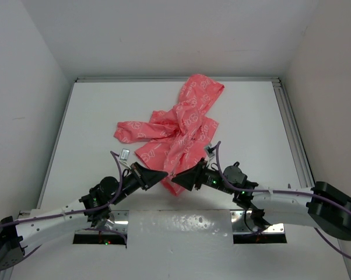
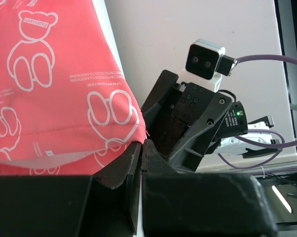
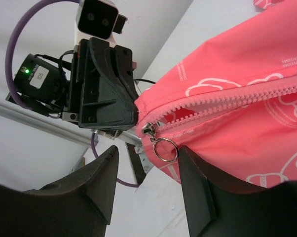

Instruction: Zip up the jacket

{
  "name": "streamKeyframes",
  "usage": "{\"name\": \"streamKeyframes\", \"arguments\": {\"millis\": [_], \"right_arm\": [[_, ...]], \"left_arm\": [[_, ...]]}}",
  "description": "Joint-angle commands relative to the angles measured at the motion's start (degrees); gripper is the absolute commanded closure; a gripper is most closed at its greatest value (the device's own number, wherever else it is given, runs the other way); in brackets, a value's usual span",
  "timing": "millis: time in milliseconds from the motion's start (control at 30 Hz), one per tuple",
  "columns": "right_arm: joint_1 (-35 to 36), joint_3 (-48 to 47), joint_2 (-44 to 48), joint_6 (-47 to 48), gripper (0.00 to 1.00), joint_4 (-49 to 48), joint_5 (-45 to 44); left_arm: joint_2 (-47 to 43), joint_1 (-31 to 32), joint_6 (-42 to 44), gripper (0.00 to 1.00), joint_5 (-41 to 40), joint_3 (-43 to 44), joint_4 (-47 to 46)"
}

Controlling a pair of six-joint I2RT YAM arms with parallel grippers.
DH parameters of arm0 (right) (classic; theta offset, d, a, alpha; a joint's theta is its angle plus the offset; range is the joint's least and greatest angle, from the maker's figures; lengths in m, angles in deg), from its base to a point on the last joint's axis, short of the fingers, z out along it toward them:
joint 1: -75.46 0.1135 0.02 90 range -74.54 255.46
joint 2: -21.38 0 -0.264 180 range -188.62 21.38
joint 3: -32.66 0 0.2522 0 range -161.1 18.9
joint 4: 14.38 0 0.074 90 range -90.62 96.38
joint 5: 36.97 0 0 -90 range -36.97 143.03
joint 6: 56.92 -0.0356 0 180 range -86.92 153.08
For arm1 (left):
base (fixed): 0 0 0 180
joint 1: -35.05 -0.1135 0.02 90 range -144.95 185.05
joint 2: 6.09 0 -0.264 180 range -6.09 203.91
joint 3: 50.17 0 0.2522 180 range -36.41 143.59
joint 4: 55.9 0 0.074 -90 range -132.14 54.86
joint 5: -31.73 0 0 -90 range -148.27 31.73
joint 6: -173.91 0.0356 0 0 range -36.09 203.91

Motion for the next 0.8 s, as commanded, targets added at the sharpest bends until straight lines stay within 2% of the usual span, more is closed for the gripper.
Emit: {"name": "streamKeyframes", "arguments": {"millis": [0,300,533,767], "right_arm": [[0.04,-1.44,1.75,1.0,0.49,-3.26,-0.11],[0.04,-1.27,1.93,0.47,0.52,-3.87,0.32],[-0.05,-0.91,2.02,0.03,0.67,-4.31,0.15],[0.04,-0.65,2.72,0.38,0.72,-4.22,-0.12]], "left_arm": [[-0.26,0.14,-0.54,1.0,0.19,-13.94,-3.01],[0.18,0.14,-0.11,1.0,0.19,-13.25,-2.23],[0.35,0.14,0.07,1.0,0.1,-13.16,-2.4],[0.35,0.14,-0.36,1.0,-0.07,-13.94,-2.83]]}}
